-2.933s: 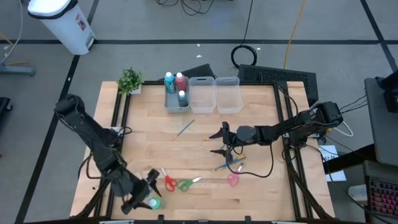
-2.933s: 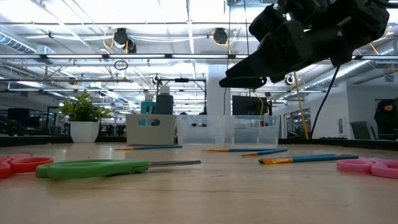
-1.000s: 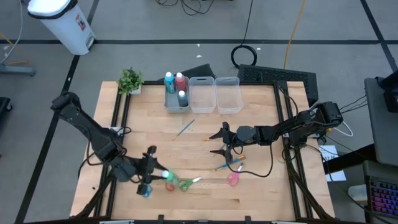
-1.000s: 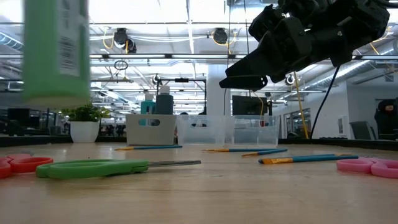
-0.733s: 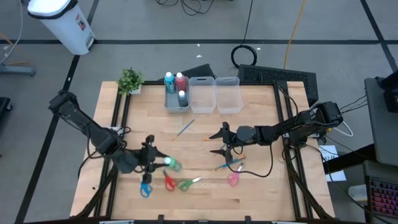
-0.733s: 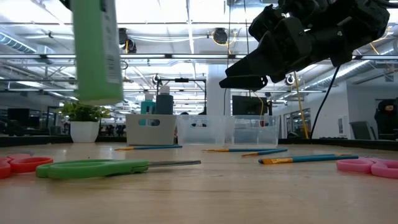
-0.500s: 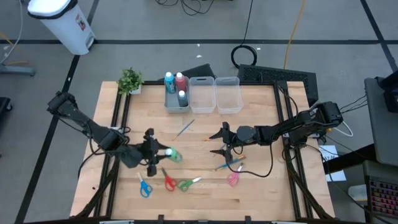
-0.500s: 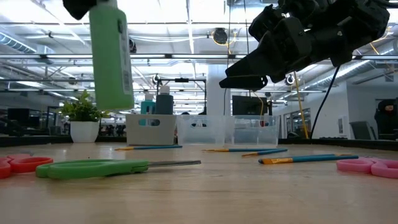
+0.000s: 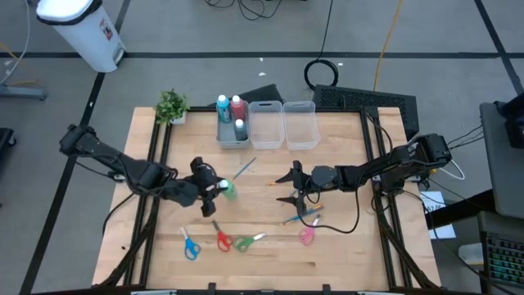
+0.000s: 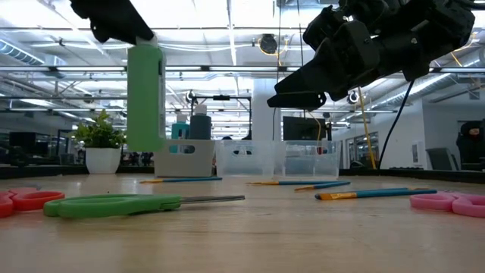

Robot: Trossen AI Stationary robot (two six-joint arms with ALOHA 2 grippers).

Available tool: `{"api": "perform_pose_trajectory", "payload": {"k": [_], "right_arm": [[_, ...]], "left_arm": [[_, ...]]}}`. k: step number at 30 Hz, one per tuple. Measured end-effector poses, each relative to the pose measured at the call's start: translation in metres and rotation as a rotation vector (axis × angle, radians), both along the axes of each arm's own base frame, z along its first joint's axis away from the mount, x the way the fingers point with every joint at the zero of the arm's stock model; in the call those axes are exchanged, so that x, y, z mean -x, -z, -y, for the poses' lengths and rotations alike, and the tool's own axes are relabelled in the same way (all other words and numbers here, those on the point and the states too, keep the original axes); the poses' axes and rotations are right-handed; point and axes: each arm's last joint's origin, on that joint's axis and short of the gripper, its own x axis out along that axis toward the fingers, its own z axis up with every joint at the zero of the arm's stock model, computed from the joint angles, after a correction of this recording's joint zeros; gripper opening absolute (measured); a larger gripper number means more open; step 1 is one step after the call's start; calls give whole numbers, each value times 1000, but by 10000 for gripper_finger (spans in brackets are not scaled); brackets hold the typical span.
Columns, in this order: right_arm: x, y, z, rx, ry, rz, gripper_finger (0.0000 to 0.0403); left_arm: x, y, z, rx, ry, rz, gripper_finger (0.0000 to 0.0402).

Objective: Pick & Place Paint Supplies
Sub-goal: Put the green paint bottles into the gray bin

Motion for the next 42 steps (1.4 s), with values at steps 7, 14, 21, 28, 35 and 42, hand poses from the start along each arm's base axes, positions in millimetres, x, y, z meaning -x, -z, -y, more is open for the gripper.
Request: {"api": "perform_pose_trajectory", "payload": {"k": [7,14,21,28,35,42], "right_arm": [[0,0,0,0,0,0,293],[0,0,0,0,0,0,293],[0,0,0,0,0,0,293],[0,0,0,0,1,0,293],[0,0,0,0,1,0,293],[0,0,0,0,1,0,293]], "left_arm": [[-3,1,-12,19,-74,-3,122],[-6,1,-23,36,-103,-11,122],[-9,2,-33,50,-117,-24,122],[-11,2,-42,32,-142,-30,122],[-12,2,-53,36,-190,-29,122],[-12,1,-63,42,-210,-34,122]]}}
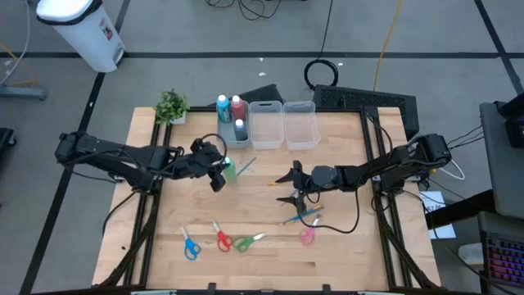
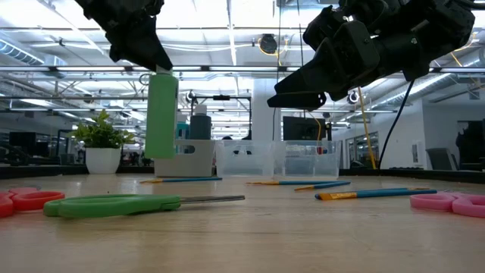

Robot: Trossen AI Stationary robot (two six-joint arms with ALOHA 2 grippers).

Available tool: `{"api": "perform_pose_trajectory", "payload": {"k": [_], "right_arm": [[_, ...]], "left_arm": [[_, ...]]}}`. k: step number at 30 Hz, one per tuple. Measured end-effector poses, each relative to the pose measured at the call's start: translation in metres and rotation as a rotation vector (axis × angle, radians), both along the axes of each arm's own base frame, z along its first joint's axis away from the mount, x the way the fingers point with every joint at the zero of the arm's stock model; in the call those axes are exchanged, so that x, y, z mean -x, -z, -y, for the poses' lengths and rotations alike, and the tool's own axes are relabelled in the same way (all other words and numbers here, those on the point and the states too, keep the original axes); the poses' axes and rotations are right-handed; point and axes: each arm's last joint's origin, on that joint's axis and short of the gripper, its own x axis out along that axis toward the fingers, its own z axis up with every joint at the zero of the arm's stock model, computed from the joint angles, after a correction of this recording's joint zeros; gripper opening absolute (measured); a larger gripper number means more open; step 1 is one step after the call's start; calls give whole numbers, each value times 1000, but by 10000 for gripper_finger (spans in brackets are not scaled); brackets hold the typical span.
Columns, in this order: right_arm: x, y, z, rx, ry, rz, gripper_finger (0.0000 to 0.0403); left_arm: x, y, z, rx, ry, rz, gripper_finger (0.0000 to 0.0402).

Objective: Pick & Place Paint Supplies
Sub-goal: Put the green paint bottles into the gray bin

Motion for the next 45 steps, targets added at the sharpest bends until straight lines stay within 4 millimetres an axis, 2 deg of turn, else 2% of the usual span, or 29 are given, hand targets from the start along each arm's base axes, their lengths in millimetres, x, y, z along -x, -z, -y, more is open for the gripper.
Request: {"api": "perform_pose_trajectory", "payload": {"k": [6,24,33,45], "right_arm": [[0,0,0,0,0,0,293],[0,-1,0,-1,0,7,293],[0,-1,0,-1,0,7,293],[0,-1,0,-1,0,7,293]], "left_arm": [[6,-9,-6,4,19,35,122],[42,-56,-14,-117,4,311,122],[47,-69,-16,-196,-54,403,122],[50,-79,-19,-329,-119,433,122]]}}
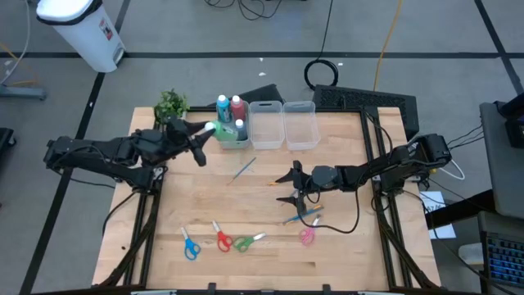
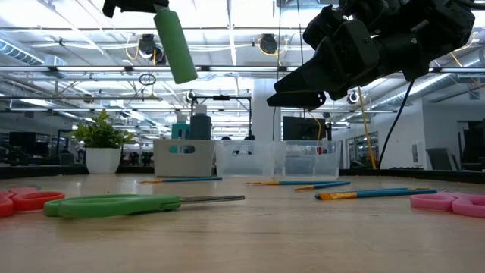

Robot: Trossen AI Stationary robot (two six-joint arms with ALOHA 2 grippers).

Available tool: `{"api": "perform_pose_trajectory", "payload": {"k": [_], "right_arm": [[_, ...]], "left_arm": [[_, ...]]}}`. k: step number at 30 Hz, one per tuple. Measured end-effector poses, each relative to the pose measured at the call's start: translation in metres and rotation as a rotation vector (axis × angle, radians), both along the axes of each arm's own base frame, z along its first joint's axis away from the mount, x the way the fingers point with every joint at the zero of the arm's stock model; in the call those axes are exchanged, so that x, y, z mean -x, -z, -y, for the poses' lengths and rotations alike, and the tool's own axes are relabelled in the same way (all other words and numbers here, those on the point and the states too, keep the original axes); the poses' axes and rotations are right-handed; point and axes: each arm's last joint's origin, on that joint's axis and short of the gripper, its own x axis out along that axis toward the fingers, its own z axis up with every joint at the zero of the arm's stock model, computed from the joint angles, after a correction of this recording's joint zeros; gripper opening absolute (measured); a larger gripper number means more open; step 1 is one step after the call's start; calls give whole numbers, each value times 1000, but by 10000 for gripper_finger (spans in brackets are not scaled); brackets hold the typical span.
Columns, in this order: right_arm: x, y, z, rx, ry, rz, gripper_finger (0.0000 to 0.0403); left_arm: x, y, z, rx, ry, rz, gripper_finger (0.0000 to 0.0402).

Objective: Pick & Place Paint Supplies
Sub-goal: Put the green paint bottles into the gray bin

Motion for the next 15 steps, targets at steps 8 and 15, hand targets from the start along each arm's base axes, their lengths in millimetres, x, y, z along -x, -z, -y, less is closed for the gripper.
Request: {"api": "perform_pose_trajectory", "payload": {"k": [8,15], "right_arm": [[0,0,0,0,0,0,293],[0,0,0,0,0,3,293]], "left_arm": [[9,-12,2,-51,-10,75,122],[19,-24,3,-117,-85,127,122]]}}
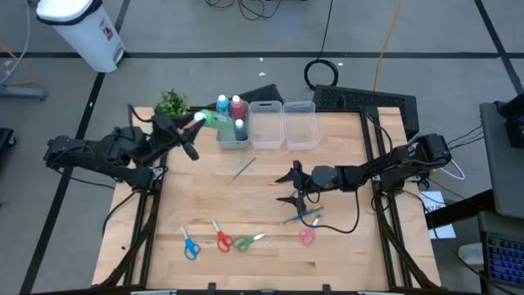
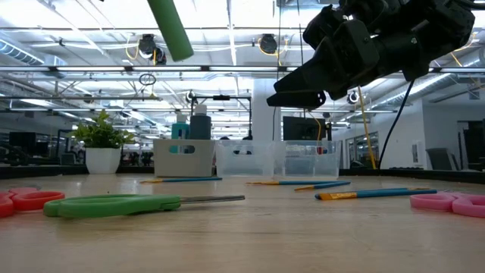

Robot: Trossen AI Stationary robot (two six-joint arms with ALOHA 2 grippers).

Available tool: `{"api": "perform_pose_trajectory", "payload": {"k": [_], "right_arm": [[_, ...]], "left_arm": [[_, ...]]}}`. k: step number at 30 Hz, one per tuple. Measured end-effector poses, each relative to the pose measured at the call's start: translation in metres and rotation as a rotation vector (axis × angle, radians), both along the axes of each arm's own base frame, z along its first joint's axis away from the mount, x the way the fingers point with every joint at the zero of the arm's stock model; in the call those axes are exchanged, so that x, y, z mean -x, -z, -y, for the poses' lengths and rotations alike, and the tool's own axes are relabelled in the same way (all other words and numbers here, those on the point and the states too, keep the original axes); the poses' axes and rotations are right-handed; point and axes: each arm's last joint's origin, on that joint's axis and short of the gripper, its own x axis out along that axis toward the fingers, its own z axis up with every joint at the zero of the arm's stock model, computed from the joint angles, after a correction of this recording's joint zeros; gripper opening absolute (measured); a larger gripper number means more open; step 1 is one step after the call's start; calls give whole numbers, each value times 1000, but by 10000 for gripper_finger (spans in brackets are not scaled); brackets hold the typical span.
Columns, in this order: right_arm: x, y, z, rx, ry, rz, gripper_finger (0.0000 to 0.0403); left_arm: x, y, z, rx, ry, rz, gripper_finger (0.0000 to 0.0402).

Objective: Pick & Place Paint Supplies
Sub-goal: Put the green paint bottles into the gray bin

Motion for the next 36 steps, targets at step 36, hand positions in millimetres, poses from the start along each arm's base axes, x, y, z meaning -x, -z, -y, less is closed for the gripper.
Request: {"api": "perform_pose_trajectory", "payload": {"k": [36], "right_arm": [[0,0,0,-1,0,5,293]], "left_arm": [[-27,20,-32,0,-242,-142,122]]}}
